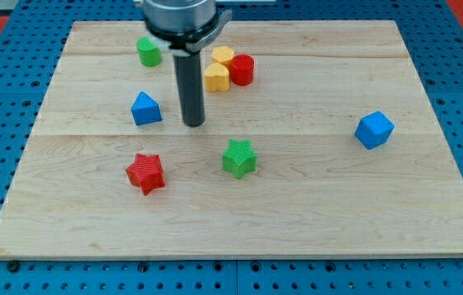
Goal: Slide red heart to green star
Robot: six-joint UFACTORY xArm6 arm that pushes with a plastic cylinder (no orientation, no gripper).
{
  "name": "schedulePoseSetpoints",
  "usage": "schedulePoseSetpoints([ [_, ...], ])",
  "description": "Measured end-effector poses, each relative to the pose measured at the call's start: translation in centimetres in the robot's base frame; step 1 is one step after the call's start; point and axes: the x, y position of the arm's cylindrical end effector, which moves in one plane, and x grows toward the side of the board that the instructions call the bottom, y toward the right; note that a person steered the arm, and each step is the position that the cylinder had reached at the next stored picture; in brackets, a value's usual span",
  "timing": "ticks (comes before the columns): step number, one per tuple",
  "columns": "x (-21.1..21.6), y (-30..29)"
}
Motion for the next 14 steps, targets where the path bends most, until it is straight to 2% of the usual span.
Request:
schedulePoseSetpoints([
  [1,2.2,-3.9],
  [2,2.6,-10.1],
  [3,5.9,-15.6],
  [4,10.0,-16.3],
  [6,10.8,-16.9],
  [8,11.1,-15.6],
  [9,11.1,-10.5],
  [12,11.1,-9.1],
  [13,10.9,-6.5],
  [14,9.0,-2.9],
])
